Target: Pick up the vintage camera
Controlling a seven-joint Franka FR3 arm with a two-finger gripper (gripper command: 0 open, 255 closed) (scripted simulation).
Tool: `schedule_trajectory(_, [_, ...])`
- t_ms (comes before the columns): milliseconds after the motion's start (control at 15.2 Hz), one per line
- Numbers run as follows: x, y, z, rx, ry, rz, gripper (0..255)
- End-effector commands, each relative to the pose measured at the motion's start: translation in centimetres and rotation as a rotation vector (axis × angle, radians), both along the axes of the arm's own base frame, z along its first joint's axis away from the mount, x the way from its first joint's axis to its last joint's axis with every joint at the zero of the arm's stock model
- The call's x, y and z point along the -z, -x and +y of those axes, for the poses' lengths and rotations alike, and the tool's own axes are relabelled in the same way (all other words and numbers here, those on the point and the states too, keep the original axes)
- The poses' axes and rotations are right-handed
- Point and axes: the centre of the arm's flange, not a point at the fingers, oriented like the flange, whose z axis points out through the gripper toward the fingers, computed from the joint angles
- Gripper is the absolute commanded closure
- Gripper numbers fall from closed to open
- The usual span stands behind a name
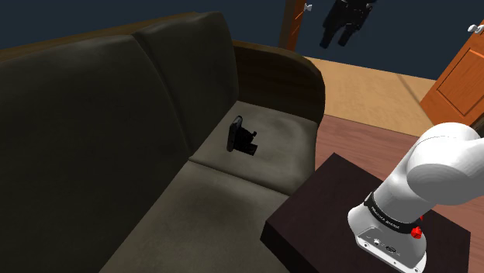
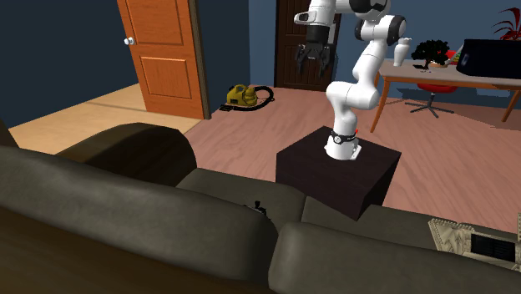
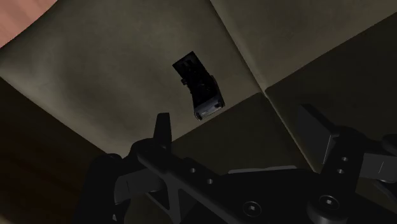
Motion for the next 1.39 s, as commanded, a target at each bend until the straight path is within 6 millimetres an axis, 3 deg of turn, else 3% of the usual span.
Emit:
schedule_trajectory(0, [0.0,0.0,0.0,0.0,0.0,0.0,0])
schedule_trajectory(1320, [22.2,-15.7,-0.6,-0.195,0.054,0.113,0])
